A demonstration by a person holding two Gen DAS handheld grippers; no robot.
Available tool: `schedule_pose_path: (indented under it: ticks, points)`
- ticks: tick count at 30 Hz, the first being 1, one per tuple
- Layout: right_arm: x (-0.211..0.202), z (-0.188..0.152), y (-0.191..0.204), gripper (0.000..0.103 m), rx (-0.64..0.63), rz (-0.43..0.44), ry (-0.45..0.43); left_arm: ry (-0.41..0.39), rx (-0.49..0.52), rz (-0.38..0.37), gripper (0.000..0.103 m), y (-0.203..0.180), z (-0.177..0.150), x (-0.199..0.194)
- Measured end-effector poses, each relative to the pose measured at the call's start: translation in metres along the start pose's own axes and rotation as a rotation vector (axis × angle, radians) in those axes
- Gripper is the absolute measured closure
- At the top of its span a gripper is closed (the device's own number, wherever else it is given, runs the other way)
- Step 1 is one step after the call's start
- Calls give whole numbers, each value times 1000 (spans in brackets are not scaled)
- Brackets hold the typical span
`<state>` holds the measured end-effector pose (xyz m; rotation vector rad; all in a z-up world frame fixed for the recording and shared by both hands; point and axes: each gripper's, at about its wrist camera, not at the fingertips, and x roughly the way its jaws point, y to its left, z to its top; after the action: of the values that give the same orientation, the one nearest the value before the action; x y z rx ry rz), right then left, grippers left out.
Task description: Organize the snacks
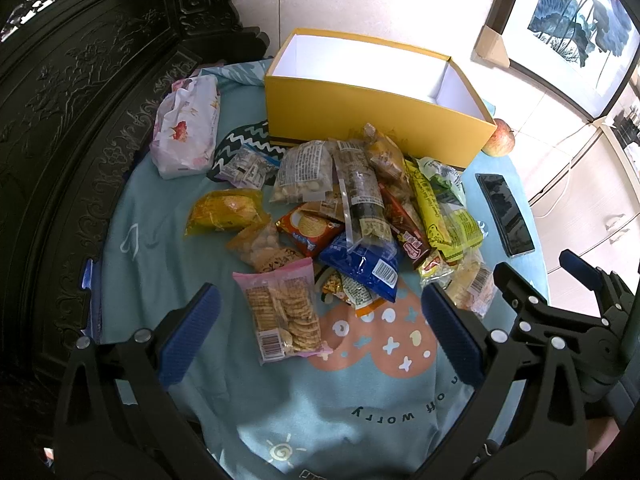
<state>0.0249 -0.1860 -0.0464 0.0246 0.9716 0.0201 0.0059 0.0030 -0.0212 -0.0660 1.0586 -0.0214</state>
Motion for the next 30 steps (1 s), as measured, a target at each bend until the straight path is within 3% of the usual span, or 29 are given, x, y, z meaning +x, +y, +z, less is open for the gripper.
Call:
schedule_pose_path:
  ticks: [30]
  points:
    - [3,-1,0,1,-1,2,6,9,2,5,2,2,-1,3]
